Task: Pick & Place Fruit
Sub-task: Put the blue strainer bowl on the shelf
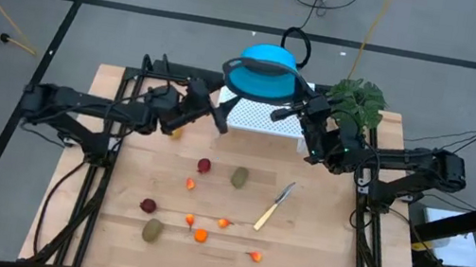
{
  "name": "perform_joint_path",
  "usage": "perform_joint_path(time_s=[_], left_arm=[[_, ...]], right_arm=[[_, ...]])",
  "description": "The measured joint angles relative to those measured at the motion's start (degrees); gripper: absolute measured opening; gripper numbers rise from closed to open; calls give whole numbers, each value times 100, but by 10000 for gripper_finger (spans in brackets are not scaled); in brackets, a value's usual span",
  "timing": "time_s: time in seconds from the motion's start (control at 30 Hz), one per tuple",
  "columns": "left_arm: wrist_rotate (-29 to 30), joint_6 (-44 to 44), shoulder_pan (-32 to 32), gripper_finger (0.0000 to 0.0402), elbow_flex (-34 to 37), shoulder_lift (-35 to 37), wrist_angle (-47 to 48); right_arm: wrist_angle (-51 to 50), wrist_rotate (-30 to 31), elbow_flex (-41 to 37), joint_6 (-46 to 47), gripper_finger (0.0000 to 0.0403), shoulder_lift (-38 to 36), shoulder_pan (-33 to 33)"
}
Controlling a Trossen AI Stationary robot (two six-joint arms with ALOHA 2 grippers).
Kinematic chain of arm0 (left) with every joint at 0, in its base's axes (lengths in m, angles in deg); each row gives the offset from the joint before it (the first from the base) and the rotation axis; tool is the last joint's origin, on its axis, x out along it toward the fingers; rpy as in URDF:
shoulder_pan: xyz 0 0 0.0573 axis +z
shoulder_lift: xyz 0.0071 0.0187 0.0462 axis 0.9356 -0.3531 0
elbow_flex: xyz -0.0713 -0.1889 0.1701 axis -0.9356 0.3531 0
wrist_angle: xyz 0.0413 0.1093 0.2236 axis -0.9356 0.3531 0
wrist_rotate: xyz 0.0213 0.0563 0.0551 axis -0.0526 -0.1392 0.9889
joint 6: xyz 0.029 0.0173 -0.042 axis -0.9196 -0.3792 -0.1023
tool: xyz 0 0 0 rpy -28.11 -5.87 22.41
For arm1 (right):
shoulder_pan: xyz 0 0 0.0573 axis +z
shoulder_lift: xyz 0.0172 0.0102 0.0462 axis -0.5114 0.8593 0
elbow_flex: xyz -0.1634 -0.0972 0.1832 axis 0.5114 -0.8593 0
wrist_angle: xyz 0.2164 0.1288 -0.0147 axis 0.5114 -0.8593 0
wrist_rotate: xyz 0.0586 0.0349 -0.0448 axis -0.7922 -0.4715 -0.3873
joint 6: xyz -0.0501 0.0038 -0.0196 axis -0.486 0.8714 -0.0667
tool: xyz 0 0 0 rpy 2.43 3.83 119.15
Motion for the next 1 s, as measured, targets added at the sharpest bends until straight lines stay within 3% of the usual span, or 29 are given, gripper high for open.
perform_joint_path(time_s=[0.2,0.3,0.43,0.67,0.83,1.0], left_arm=[[363,406,150,266,-100,-147,-28],[395,783,217,246,-99,-165,-10],[306,900,241,176,-99,-165,8],[113,1105,243,18,-99,-165,13],[148,1596,366,12,-99,-165,129],[85,2306,549,6,-99,-165,479]], right_arm=[[-6,0,0,-16,1,0,0],[-19,-6,0,42,1,0,2],[-169,-7,0,296,1,0,2],[-543,-13,0,692,9,0,2],[-673,-31,0,673,42,0,2],[-744,-71,0,649,99,4,9]])
